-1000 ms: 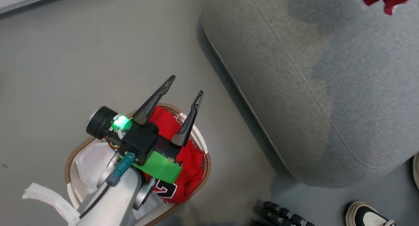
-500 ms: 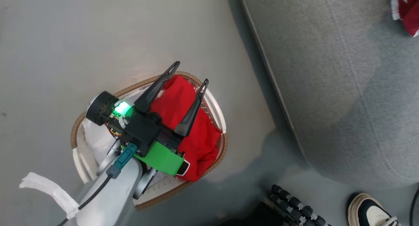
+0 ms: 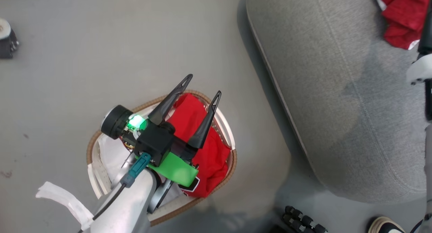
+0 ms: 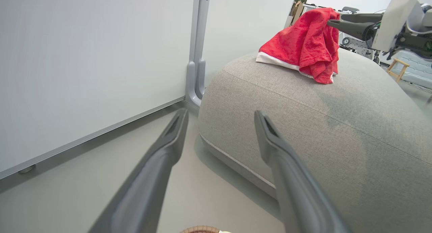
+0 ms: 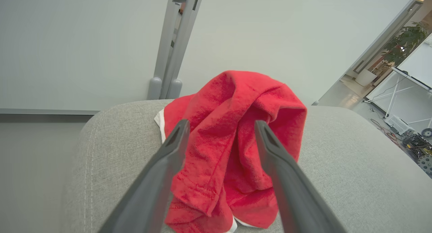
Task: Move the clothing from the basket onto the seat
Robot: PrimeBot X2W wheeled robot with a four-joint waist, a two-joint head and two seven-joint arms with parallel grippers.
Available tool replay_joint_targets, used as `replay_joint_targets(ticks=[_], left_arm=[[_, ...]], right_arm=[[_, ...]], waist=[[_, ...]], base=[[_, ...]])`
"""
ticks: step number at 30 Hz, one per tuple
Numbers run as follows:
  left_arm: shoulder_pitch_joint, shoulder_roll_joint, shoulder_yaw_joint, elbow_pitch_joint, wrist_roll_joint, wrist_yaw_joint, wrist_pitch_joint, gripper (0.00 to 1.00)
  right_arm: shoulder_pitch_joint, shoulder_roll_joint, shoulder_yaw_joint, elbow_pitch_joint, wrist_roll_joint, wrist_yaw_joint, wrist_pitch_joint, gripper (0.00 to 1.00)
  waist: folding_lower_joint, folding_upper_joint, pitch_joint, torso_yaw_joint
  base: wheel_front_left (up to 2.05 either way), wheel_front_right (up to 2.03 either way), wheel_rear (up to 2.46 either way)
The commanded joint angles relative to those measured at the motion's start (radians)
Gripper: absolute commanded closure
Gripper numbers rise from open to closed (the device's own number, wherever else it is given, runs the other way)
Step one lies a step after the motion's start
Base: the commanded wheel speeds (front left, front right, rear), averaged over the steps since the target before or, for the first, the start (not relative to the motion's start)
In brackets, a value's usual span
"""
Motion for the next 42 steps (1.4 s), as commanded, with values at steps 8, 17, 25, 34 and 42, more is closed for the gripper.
replay_joint_targets(ticks=[8,17,25,34,42], left_arm=[[0.069,-0.031,0.038,0.020,-0.007,-0.003,0.001,0.00],[0.146,-0.068,0.118,0.037,0.005,-0.003,0.001,0.00],[0.202,-0.101,0.235,0.068,0.011,-0.003,0.000,0.00],[0.284,-0.128,0.382,0.114,0.031,-0.003,0.000,0.00],[0.357,-0.139,0.487,0.136,0.054,-0.003,0.001,0.00]], right_arm=[[0.146,0.035,0.139,-0.147,0.094,-0.001,0.000,0.00],[0.261,0.068,0.283,-0.216,0.167,-0.001,0.000,0.00],[0.353,0.090,0.343,-0.224,0.189,-0.001,0.000,0.00],[0.451,0.110,0.376,-0.194,0.194,-0.001,0.000,0.00],[0.524,0.130,0.390,-0.179,0.194,-0.001,0.000,0.00]], waist=[[-0.0001,-0.0001,-0.174,-0.018],[-0.0001,-0.0001,-0.281,0.018],[-0.0001,-0.0001,-0.341,0.114],[-0.0001,-0.0001,-0.402,0.232],[-0.0001,-0.0001,-0.454,0.285]], base=[[0.00,0.00,0.00],[0.00,0.00,0.00],[0.00,0.00,0.00],[0.00,0.00,0.00],[0.00,0.00,0.00]])
